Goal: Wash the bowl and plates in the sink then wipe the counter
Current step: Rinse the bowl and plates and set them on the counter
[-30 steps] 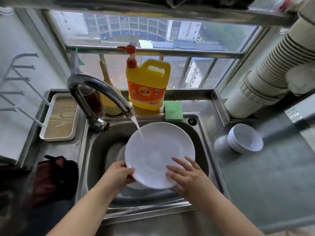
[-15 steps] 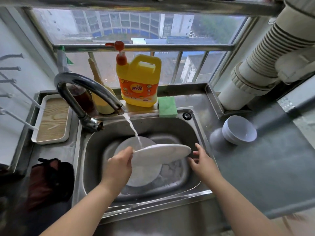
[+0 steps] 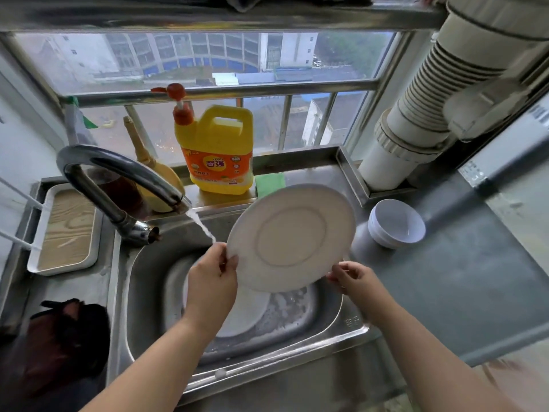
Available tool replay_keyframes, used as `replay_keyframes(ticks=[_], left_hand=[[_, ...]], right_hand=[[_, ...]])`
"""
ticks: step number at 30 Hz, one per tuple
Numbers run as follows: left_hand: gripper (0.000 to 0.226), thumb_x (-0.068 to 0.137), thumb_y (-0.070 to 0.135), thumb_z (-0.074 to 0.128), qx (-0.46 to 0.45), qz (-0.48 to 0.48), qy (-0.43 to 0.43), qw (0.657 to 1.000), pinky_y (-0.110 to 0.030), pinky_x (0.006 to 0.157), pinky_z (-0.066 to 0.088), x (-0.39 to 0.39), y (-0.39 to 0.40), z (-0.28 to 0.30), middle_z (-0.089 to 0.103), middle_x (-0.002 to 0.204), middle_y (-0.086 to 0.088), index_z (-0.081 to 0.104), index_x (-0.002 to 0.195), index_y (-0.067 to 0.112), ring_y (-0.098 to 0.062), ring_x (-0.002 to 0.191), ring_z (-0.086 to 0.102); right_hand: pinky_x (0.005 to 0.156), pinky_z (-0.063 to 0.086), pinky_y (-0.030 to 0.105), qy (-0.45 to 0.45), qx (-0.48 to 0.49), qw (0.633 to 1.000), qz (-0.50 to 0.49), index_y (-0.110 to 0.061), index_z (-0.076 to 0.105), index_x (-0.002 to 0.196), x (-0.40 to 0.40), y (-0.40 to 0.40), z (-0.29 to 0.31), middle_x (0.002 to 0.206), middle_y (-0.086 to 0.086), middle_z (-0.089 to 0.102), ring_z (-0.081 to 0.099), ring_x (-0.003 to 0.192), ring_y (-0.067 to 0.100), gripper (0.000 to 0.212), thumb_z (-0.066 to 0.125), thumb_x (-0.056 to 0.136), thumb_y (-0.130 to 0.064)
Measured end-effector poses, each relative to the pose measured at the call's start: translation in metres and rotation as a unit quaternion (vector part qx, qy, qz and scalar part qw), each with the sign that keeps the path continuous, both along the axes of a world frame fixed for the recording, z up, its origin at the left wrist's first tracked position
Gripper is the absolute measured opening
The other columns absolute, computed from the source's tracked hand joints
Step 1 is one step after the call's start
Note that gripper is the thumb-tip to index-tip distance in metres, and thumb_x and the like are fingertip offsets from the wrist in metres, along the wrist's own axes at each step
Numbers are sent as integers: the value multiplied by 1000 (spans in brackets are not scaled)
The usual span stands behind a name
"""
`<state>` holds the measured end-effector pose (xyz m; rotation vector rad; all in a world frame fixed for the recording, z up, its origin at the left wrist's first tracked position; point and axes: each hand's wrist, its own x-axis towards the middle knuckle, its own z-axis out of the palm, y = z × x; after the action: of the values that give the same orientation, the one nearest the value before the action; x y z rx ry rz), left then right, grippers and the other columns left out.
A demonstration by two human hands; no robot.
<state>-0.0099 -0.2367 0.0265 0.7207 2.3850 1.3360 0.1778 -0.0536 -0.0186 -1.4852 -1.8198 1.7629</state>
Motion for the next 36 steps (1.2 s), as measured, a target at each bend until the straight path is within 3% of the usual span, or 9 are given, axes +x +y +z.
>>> replay_keyframes(ticks=[2,9,11,14,16,21,28,33,36], left_hand=[[7,91,10,57,3,3,-68,998,-28,62,50,6,13,12,66,77,-1,63,88,14,-17,75,62],[15,88,-6,55,88,-6,-358,929,-31,69,58,27,66,35,69,91,-16,65,90,5,-28,86,68],[12,87,-7,56,87,-25,-389,917,-35,72,59,40,82,34,69,91,-20,65,90,0,-31,85,68],[12,87,-9,55,83,-69,-423,900,-26,62,58,66,113,32,67,83,-16,64,88,-1,-24,74,67],[11,90,-6,54,79,-95,-441,889,-21,57,56,80,135,27,67,82,-13,63,95,-5,-18,70,67],[14,91,1,56,30,-92,-448,889,-23,58,57,89,184,-2,63,98,-19,60,103,-5,-19,74,65],[12,94,8,53,-19,-111,-429,896,-21,50,51,83,197,-23,64,84,-10,59,104,3,-18,63,62],[8,97,16,50,-50,-121,-386,913,-27,57,49,74,174,-29,61,81,-10,54,92,12,-18,59,57],[9,97,17,49,-93,-132,-302,940,-23,57,48,57,140,-43,65,85,-8,57,93,14,-16,62,58]], right_hand=[[57,50,16,18,-28,999,-16,-7,63,81,2,-1,7,78,11,69,66,68,13,15,56,93,-10],[45,47,25,78,-11,986,-147,-14,62,98,25,16,59,74,14,66,61,58,21,28,36,96,-7],[48,47,28,60,44,978,-196,-13,64,93,44,25,68,77,17,65,61,63,27,26,38,95,-14],[65,51,44,-10,114,969,-218,-15,62,87,75,39,65,78,11,64,60,73,30,19,52,81,-30],[68,51,44,-15,108,964,-243,-14,61,87,89,51,59,77,9,63,58,69,26,14,56,80,-26],[67,49,35,5,82,954,-287,-8,62,95,103,84,27,84,12,62,56,68,20,13,49,95,-9],[87,53,50,-19,89,958,-272,-10,61,115,104,99,-3,104,12,66,61,90,27,27,53,93,-22],[89,50,51,-60,70,959,-266,-13,57,120,110,92,-16,111,17,64,61,101,35,43,52,91,-44],[76,47,42,-53,91,945,-310,-9,56,113,106,80,-5,93,8,62,59,86,29,44,52,92,-47]])
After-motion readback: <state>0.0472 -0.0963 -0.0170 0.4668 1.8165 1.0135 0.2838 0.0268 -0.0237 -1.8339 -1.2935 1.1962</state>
